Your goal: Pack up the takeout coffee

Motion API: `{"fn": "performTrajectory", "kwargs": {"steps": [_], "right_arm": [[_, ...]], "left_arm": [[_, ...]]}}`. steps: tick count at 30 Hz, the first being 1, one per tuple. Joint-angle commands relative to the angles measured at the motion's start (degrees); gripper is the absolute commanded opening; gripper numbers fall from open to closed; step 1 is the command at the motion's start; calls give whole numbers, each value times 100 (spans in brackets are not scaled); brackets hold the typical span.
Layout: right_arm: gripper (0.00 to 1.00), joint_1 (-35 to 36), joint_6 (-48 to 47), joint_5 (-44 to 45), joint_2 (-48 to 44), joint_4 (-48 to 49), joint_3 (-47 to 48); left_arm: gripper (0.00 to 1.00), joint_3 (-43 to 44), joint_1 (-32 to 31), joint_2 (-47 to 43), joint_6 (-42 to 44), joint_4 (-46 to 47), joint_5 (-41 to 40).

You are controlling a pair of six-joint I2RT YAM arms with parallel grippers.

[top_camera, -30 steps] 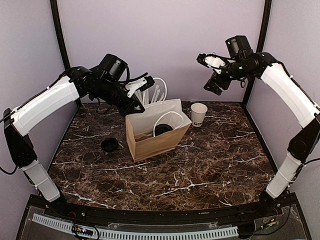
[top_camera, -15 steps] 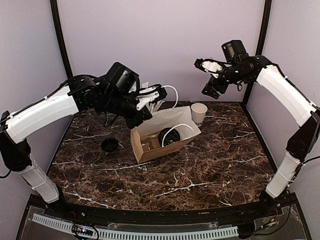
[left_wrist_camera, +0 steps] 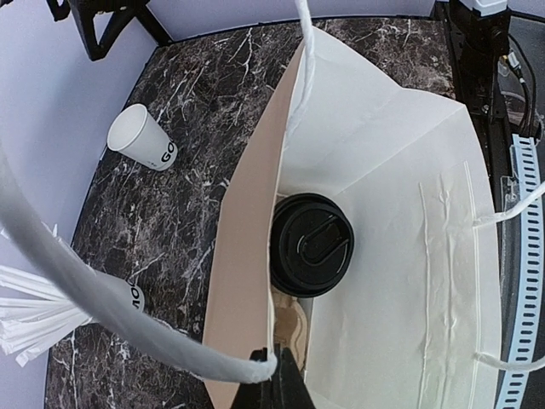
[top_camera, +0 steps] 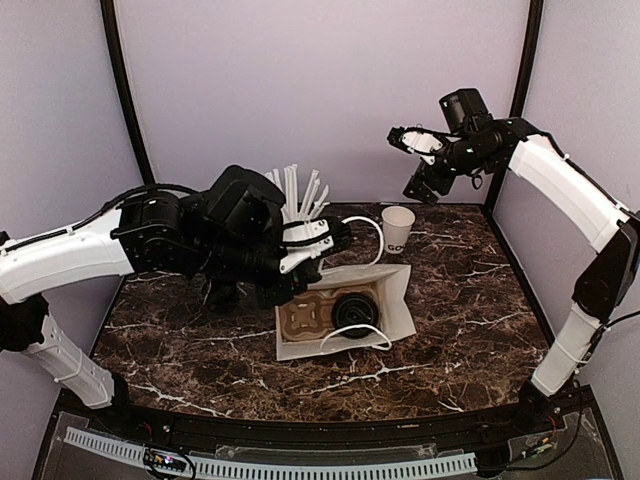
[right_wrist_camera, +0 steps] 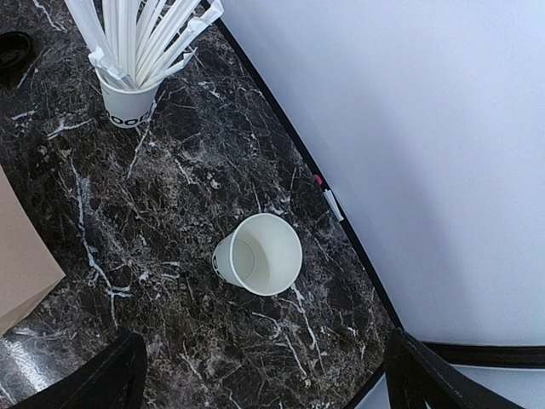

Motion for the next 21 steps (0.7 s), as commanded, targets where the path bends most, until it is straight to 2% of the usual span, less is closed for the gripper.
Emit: {"fn": "performTrajectory", "kwargs": {"steps": [1,5,9,17,20,21], "right_arm": [[99,-33,54,93,53,199,-68],[99,-37,45,67,32,242,-177],[99,-37,54,40,24,266,-229],[99,-37,55,14,-3,257,-233],[99,-46,28,14,-14,241,-214],[99,-47,27,10,-14,243,-199]], "left_arm": [[2,-180,-435,-159,-135,328,-397],[2,-232,-926,-123,-9,331,-969],[2,-231,-1105,-95,31,290,-1257],[2,-220,-1116,-108,113,387,-1407],[5,-168,-948,-42,61,403,-1436],[7,-86,-856,9,20,336,-1204]]}}
